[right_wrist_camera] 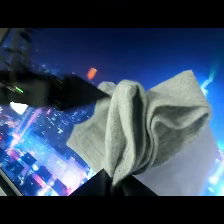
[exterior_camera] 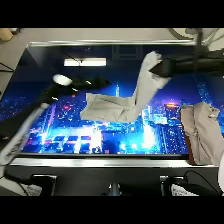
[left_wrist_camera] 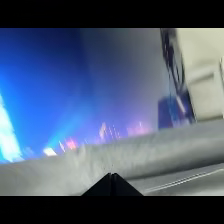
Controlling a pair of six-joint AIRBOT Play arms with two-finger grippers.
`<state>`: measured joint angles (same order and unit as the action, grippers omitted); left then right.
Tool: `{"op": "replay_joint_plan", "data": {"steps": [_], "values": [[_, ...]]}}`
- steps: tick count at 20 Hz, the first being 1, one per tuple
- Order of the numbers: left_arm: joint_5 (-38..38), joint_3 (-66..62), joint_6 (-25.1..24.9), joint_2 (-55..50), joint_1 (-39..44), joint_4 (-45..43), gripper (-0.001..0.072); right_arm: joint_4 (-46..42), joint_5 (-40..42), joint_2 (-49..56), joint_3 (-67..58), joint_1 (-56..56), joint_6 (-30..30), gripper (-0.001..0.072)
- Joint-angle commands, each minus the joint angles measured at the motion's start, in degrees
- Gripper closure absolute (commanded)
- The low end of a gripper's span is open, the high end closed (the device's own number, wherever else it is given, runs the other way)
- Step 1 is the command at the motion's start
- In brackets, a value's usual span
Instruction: Fold the shirts.
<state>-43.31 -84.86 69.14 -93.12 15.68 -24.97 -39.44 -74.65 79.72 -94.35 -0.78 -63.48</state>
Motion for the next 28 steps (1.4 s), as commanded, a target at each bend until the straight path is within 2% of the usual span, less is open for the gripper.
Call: {"op": "replay_joint_plan", "data": {"steps": [1, 6, 7, 8, 9, 10, 12, 14, 15, 18, 19, 21, 24, 26, 28], "values": [[-4.02, 0.13, -0.11, 13.22, -13.90, -5.60, 0.0680, 2.64, 9.42, 8.00, -0.04, 10.62, 1.86, 0.0688], [-10.80, 0.13, -0.17, 26.80, -26.36, -5.79, 0.0680, 11.06, 19.98, 24.00, -0.07, 26.10, 4.87, 0.0686], [-11.93, 0.15, -0.17, 28.35, -27.52, -5.79, 0.0680, 12.96, 20.90, 26.64, -0.07, 27.85, 4.87, 0.0651], [-12.90, 0.15, -0.17, 29.44, -28.20, -5.79, 0.0680, 13.75, 21.35, 28.70, -0.07, 28.87, 4.87, 0.0432], [-13.62, 0.13, -0.17, 30.01, -28.39, -5.81, 0.0679, 13.60, 21.44, 29.88, -0.04, 28.89, 5.14, 0.0118], [-14.32, 0.15, -0.17, 30.23, -28.50, -5.86, 0.0680, 12.74, 20.94, 30.10, -0.07, 28.35, 5.81, 0.0020], [-14.82, 0.42, -0.17, 30.18, -28.48, -6.64, 0.0679, 9.77, 17.62, 28.52, -0.07, 25.03, 5.90, 0.0021], [-14.78, 1.33, -0.22, 30.18, -28.52, -7.13, 0.0679, 3.06, 11.39, 25.05, -0.04, 19.26, 5.64, 0.0021], [-14.82, 1.77, -0.20, 30.18, -28.50, -8.17, 0.0679, -1.95, 7.17, 23.04, -0.04, 15.91, 5.55, 0.0021], [-14.82, 3.37, -0.22, 30.18, -28.50, -9.81, 0.0679, -21.68, -5.92, 19.02, 0.17, 5.35, 0.11, 0.0027], [-14.82, 4.07, -0.22, 30.18, -28.46, -9.81, 0.0679, -25.46, -7.65, 18.97, 1.05, 3.04, -2.03, 0.0028], [-14.75, 5.64, -0.22, 30.18, -28.46, -9.81, 0.0679, -23.15, -3.78, 19.04, 6.80, 1.22, -3.43, 0.0028], [-14.93, 7.32, -0.17, 30.21, -28.46, -9.79, 0.0679, -8.68, 6.99, 21.73, 14.95, 2.29, -3.26, 0.0028], [-15.45, 7.32, -0.17, 30.25, -28.46, -9.77, 0.0679, -2.47, 7.82, 24.98, 15.72, 3.30, -1.84, 0.0029], [-15.63, 7.32, -0.17, 30.25, -28.46, -9.77, 0.0679, -1.31, 7.87, 26.86, 15.74, 5.07, -1.18, 0.0030]]}}
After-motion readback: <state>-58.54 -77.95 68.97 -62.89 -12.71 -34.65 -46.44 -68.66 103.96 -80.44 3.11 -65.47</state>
